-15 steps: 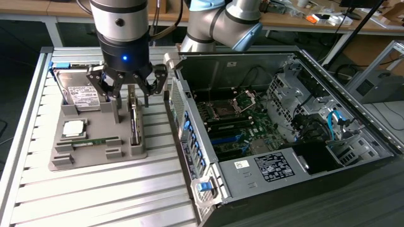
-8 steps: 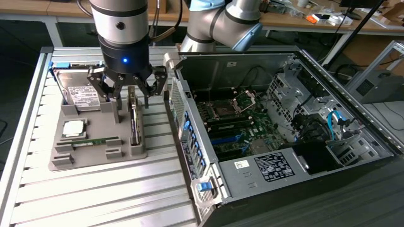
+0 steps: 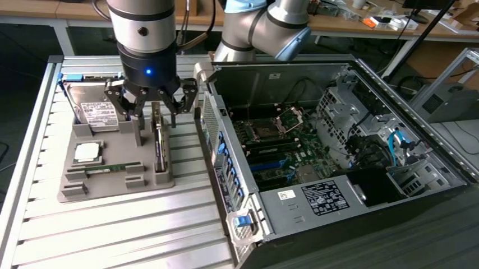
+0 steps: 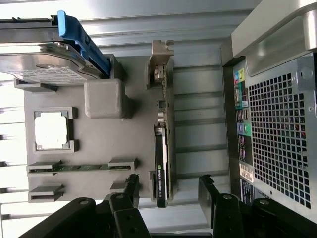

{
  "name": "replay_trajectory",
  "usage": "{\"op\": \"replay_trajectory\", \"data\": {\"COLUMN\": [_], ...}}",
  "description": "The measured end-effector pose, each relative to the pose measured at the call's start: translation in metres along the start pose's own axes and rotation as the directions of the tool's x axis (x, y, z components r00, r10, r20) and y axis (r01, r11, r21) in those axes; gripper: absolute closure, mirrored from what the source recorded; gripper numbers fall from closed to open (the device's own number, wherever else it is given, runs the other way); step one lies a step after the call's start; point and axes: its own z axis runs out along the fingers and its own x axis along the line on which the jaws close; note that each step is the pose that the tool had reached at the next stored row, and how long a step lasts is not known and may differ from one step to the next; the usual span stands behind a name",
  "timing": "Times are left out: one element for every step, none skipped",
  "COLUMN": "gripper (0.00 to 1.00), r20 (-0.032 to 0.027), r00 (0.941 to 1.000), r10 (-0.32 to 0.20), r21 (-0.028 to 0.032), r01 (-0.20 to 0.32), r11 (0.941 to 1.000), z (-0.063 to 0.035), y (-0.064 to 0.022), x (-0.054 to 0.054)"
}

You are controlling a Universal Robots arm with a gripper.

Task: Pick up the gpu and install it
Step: 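Pick up the gpu and move the gpu toward the slot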

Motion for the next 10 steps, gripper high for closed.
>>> {"op": "replay_trajectory", "data": {"gripper": [0.4,0.4,0.4,0.4,0.4,0.4,0.4,0.4,0.4,0.4], "r20": [0.0,-0.0001,-0.0001,-0.0001,-0.0001,-0.0001,-0.0001,0.0,-0.0001,-0.0001], "r00": [1.0,1.0,1.0,1.0,1.0,1.0,1.0,1.0,1.0,1.0], "r10": [0.0,0.0,0.0,0.0,0.0,0.0,0.0,0.0,0.0,0.0], "r21": [0.0,0.0001,0.0001,0.0001,0.0001,0.0001,0.0001,0.0,0.0001,0.0001], "r01": [0.0,0.0,0.0,0.0,0.0,0.0,0.0,0.0,0.0,0.0], "r11": [1.0,1.0,1.0,1.0,1.0,1.0,1.0,1.0,1.0,1.0], "z": [0.0007,0.0015,0.0023,0.0032,0.0039,0.0046,0.0054,0.0063,0.0071,0.0078], "y": [0.0005,0.0013,0.0023,0.0033,0.0044,0.0057,0.007,0.0086,0.0101,0.0114], "x": [0.0,0.0,0.0,0.0,0.0,0.0,0.0,0.001,0.001,0.001]}}
